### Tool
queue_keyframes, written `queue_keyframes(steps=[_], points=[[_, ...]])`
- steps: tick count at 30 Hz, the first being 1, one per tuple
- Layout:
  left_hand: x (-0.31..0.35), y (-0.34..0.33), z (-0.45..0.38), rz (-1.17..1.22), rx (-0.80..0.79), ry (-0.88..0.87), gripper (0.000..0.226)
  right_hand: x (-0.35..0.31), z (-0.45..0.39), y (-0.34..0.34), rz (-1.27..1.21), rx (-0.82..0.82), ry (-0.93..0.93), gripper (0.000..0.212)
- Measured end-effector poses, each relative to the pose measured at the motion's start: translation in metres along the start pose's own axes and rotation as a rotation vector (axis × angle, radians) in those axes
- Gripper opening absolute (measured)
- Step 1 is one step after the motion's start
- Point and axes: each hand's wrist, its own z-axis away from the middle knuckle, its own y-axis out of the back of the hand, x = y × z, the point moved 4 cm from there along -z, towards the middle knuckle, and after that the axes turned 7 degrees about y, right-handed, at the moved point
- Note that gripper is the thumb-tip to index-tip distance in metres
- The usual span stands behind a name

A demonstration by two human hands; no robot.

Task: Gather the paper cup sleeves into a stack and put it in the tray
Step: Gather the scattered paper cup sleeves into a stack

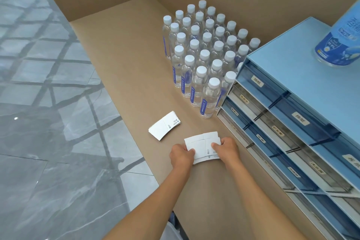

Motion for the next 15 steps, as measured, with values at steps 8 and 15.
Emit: queue_keyframes(steps=[8, 15], points=[[0.007, -0.003, -0.006, -0.165, 0.050, -0.050, 0.010, -0.015, -0.010, -0.006, 0.162, 0.010, 0.010, 0.018], [0.013, -0.002, -0.012, -0.184, 0.032, -0.040, 0.014, -0.007, -0.008, -0.009, 0.100, 0.088, 0.020, 0.030]])
